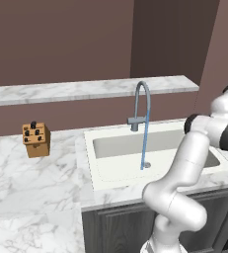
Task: Soak the sponge with water for a few seconds and then drop it inside the sink.
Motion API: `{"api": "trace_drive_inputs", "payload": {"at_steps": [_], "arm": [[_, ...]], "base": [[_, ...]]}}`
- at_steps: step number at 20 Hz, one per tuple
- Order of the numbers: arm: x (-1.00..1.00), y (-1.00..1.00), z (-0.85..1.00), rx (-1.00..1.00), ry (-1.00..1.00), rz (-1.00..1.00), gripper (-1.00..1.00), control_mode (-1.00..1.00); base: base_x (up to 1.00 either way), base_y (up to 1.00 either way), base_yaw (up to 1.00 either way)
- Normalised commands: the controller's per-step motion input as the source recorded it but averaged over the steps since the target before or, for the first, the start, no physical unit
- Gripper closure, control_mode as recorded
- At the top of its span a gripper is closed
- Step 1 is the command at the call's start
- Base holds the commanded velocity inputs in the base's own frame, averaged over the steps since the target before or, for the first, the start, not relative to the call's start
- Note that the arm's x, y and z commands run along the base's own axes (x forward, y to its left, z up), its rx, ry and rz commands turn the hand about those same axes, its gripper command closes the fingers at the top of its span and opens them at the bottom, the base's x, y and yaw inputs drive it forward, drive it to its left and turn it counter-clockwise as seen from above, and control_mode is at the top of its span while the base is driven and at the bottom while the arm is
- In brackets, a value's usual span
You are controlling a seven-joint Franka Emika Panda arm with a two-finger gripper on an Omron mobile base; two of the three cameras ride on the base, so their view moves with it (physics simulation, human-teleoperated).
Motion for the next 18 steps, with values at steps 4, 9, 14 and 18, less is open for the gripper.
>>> {"api": "trace_drive_inputs", "payload": {"at_steps": [4,9,14,18], "arm": [[-0.33,0.91,0.32,-0.11,-0.36,0.0,1.0,-1.0],[-0.73,0.42,0.76,-0.17,-0.05,0.0,1.0,-1.0],[-0.56,0.18,0.3,-0.1,0.08,0.0,1.0,-1.0],[-0.18,0.4,0.0,-0.05,0.16,0.0,1.0,-1.0]], "base": [[0.0,0.0,0.0],[0.0,0.0,0.0],[0.0,0.0,0.0],[0.0,0.0,0.0]]}}
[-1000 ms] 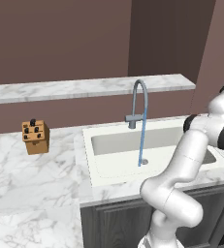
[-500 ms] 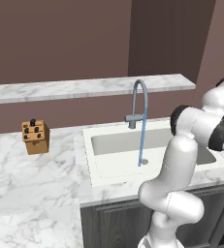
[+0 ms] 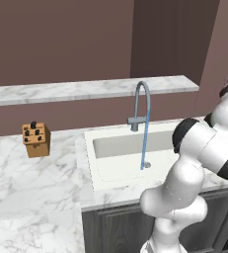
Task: Soak the sponge with water for a few seconds and then drop it inside the sink.
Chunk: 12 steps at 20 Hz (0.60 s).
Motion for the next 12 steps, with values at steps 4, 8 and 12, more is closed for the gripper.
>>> {"api": "trace_drive_inputs", "payload": {"at_steps": [4,8,12], "arm": [[-0.11,0.47,0.0,-0.01,0.13,0.0,1.0,-1.0],[-0.2,0.32,0.0,0.0,0.12,0.0,1.0,-1.0],[-0.22,0.34,0.0,0.0,0.01,0.0,1.0,-1.0]], "base": [[0.0,0.0,0.0],[0.0,0.0,0.0],[0.0,0.0,0.0]]}}
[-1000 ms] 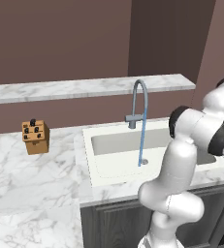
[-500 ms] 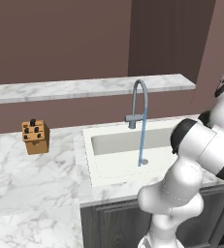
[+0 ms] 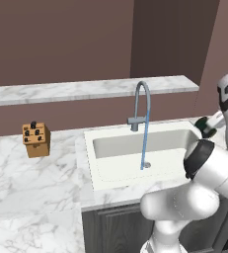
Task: Soak the sponge with water for a few seconds and then drop it inside the sink.
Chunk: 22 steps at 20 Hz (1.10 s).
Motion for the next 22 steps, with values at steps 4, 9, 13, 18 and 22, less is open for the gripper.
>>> {"api": "trace_drive_inputs", "payload": {"at_steps": [4,9,13,18,22], "arm": [[-0.16,0.39,-0.07,0.01,0.0,0.0,1.0,-1.0],[-0.02,0.28,-0.05,0.01,0.0,0.0,1.0,-1.0],[0.03,0.21,-0.11,0.0,0.0,0.0,1.0,-1.0],[0.23,0.09,-0.07,0.0,0.0,-0.08,1.0,-1.0],[0.22,0.03,-0.22,0.0,0.0,-0.11,1.0,-1.0]], "base": [[0.0,0.0,0.0],[0.0,0.0,0.0],[0.0,0.0,0.0],[0.0,0.0,0.0],[0.0,0.0,0.0]]}}
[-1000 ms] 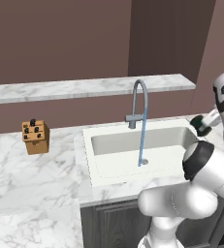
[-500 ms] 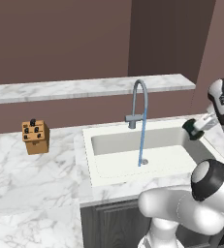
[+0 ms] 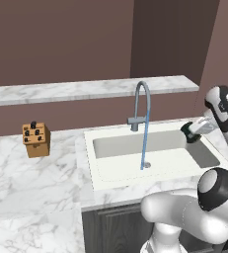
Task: Soak the sponge with water for a few seconds and then drop it inside the sink.
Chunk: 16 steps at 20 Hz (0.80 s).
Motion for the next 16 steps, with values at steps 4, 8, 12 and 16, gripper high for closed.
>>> {"api": "trace_drive_inputs", "payload": {"at_steps": [4,8,12,16], "arm": [[0.26,0.01,-0.26,0.03,0.0,-0.1,1.0,-1.0],[0.18,0.08,-0.15,0.04,0.0,-0.03,1.0,-1.0],[0.18,0.19,-0.05,0.06,0.04,0.0,1.0,-1.0],[0.19,0.27,0.0,0.07,0.1,0.04,1.0,-1.0]], "base": [[0.0,0.0,0.0],[0.0,0.0,0.0],[0.0,0.0,0.0],[0.0,0.0,0.0]]}}
